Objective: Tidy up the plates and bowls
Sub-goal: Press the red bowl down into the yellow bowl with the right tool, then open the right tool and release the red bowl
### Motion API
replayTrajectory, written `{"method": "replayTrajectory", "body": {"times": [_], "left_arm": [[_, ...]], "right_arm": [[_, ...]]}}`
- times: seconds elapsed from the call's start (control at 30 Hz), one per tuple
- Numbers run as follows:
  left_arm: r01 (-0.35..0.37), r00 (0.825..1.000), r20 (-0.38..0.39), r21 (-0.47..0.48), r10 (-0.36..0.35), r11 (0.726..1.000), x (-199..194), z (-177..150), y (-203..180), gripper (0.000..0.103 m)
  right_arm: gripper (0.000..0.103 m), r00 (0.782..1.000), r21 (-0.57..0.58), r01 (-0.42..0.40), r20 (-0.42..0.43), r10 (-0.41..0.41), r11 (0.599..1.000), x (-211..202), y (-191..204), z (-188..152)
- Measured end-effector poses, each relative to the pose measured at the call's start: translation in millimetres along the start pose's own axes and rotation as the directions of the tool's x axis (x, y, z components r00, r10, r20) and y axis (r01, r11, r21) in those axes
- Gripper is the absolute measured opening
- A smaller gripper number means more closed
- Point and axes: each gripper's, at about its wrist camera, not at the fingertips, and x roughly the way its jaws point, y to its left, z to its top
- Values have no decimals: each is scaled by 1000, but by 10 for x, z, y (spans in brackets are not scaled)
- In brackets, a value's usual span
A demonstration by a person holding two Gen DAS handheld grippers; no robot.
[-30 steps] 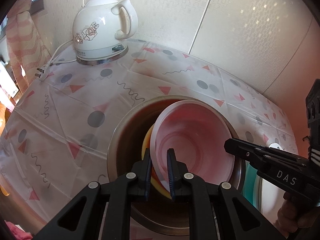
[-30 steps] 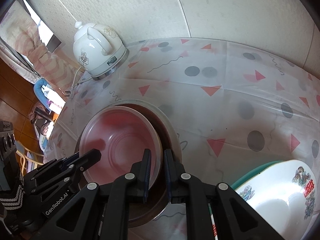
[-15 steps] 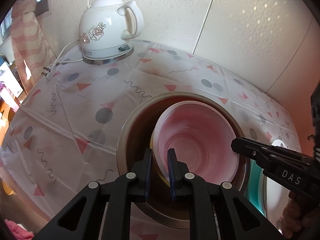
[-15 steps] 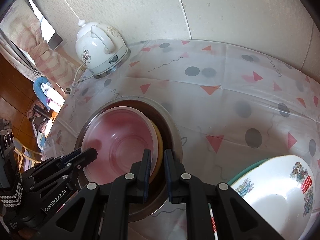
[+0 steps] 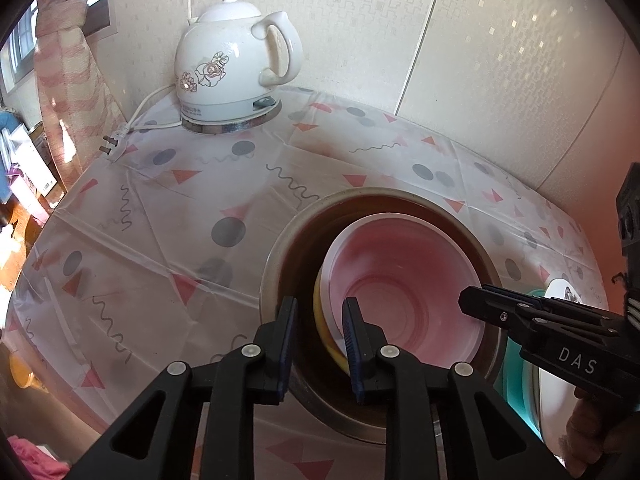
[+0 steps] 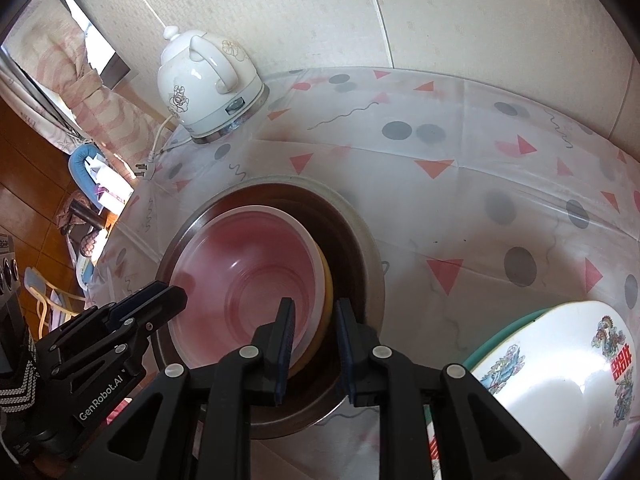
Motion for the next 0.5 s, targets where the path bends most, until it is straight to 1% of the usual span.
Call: {"method": "replayTrajectory", "body": {"times": [0.13,0.3,0.37,0.4,0.5], "left_arm": [[7,1000,18,-6,-7,1000,-47,-4,15,25],[8,999,36,-9,-7,1000,-98,-12,27,31],[7,999,42,-19,-7,1000,-119,-15,51,37],[5,999,47,-25,-3,1000,-134,-19,67,39],[-4,998,62,-36,6,999,-178,-26,116,40]], "right_arm": [[25,1000,5,-4,10,4,1000,-34,-7,0],[29,1000,5,-11,16,11,1000,-58,6,-12],[31,1000,12,-17,24,17,1000,-78,-1,-20],[32,999,17,-23,31,22,1000,-93,-8,-23],[33,997,43,-46,57,43,998,-150,-52,-30]]}}
